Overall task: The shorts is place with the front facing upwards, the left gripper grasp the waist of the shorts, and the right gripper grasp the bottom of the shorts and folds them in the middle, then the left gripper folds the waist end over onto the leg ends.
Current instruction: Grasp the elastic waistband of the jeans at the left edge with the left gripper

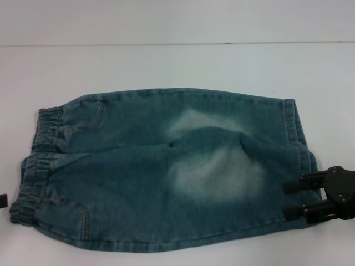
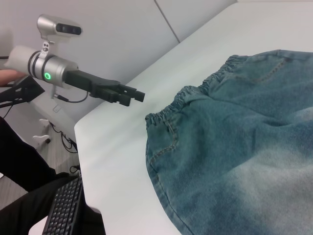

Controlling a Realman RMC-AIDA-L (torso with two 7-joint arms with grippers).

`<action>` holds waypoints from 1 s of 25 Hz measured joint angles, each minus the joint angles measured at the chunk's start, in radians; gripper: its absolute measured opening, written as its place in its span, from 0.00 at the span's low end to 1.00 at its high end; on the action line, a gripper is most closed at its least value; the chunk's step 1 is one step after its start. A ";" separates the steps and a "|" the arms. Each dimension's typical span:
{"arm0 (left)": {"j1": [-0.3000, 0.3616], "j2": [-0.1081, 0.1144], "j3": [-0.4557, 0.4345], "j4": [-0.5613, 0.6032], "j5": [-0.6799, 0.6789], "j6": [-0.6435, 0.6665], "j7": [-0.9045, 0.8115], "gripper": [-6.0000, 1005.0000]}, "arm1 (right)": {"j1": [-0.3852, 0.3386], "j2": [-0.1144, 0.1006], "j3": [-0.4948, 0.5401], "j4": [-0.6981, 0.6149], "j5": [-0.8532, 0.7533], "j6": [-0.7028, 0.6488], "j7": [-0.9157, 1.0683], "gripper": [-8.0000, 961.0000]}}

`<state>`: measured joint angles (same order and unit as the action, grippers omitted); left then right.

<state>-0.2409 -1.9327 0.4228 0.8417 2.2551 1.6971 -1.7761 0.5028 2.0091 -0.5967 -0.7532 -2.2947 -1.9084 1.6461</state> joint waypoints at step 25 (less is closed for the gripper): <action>-0.041 -0.061 0.062 -0.017 0.103 -0.062 0.048 0.71 | 0.002 0.002 0.000 0.002 0.000 0.010 -0.008 0.83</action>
<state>-0.2823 -1.9937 0.4852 0.8252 2.3578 1.6349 -1.7285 0.5047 2.0109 -0.5968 -0.7516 -2.2948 -1.8989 1.6383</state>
